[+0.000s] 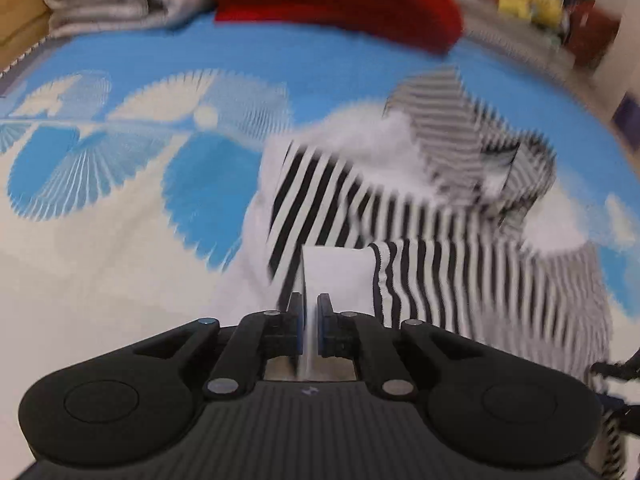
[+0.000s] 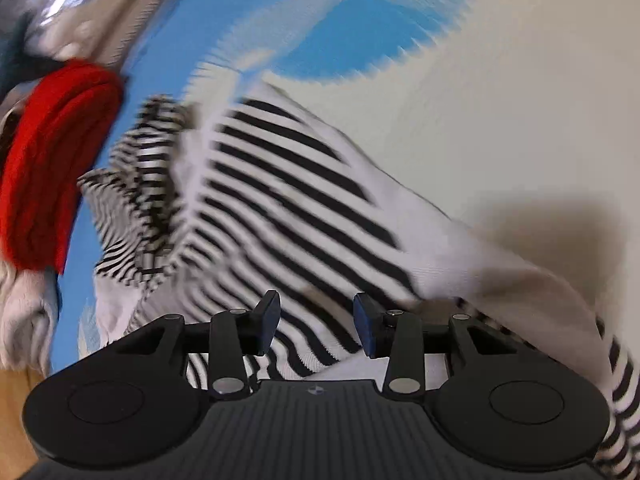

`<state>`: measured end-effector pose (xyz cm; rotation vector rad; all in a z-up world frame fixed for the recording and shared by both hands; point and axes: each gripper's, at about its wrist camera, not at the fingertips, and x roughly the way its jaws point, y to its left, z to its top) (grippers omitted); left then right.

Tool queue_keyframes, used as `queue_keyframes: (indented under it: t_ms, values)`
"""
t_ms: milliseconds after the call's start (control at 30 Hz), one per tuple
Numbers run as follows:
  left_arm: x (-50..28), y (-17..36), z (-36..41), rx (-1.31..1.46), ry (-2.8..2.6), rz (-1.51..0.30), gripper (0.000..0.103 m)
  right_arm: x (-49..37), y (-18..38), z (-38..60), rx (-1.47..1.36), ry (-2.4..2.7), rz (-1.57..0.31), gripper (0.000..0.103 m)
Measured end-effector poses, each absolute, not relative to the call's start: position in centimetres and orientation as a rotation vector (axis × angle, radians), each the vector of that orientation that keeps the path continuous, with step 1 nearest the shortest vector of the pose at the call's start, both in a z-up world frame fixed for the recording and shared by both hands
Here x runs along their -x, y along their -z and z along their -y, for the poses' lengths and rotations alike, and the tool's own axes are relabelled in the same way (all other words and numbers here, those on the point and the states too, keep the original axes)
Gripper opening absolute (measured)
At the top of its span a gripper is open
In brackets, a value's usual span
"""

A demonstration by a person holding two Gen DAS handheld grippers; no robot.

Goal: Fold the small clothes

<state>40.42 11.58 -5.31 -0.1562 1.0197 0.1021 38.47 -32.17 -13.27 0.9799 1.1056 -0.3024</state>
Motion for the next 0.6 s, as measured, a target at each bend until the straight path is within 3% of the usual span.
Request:
queue_keyframes:
  t_ms: [167, 300, 400, 500, 600]
  values:
    - [-40.1, 5.1, -10.5, 0.154, 0.007, -0.973, 0.013, -38.0, 13.6, 32.4, -0.987, 0.346, -1.120, 0.041]
    - [-40.9, 9.3, -10.4, 0.211, 0.011, -1.169, 0.020, -38.4, 12.4, 32.1, -0.888, 0.330, -1.092, 0.042]
    - [-41.1, 7.5, -10.7, 0.227, -0.012, -1.115, 0.023, -38.8, 11.6, 31.9, -0.808, 0.314, -1.088, 0.042]
    - [-40.7, 5.5, -10.4, 0.245, -0.005, -1.021, 0.042, -39.5, 9.3, 31.3, -0.661, 0.254, -1.032, 0.042]
    - [-40.7, 4.2, -9.5, 0.227, -0.031, -0.942, 0.046, -40.0, 6.9, 30.4, -0.502, 0.181, -0.969, 0.042]
